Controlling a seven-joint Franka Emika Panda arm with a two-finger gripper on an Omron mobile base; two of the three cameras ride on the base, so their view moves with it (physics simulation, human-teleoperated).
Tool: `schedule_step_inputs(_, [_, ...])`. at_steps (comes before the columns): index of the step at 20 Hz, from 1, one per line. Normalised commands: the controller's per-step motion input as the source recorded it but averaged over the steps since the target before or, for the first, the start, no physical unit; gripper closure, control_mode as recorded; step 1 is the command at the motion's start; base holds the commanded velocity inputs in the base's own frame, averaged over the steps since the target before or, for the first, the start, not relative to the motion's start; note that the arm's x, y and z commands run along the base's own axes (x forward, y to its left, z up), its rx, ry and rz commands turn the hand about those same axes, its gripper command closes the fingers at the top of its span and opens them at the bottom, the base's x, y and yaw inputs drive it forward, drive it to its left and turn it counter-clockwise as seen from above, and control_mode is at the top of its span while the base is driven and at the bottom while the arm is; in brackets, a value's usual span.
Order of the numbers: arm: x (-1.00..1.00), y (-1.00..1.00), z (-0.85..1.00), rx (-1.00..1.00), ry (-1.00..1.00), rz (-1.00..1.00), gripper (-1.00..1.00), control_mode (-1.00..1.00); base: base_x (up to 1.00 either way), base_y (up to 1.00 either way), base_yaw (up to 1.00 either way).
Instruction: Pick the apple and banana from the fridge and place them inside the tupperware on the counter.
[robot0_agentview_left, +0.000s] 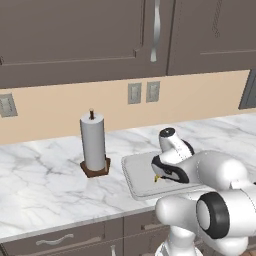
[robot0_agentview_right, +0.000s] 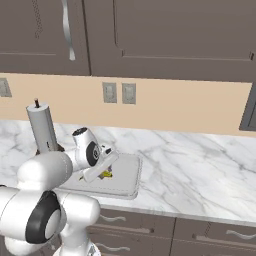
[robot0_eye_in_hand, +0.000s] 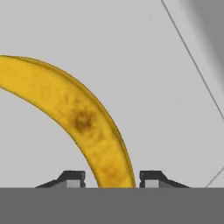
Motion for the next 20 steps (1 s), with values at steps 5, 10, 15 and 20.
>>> schedule_step_inputs(5, [-0.41, 0.00, -0.08, 0.00, -0.18, 0.00, -1.00, -1.00, 0.00, 0.00, 0.00])
schedule_step_inputs(10, [-0.52, 0.01, 0.28, -0.03, -0.37, 0.00, -1.00, -1.00, 0.00, 0.00, 0.00])
schedule_step_inputs(15, [-0.72, 0.00, 0.37, 0.03, -0.27, 0.00, -1.00, -1.00, 0.00, 0.00, 0.00])
schedule_step_inputs(20, [-0.88, 0.00, 0.46, 0.23, -0.34, 0.00, -1.00, -1.00, 0.00, 0.00, 0.00])
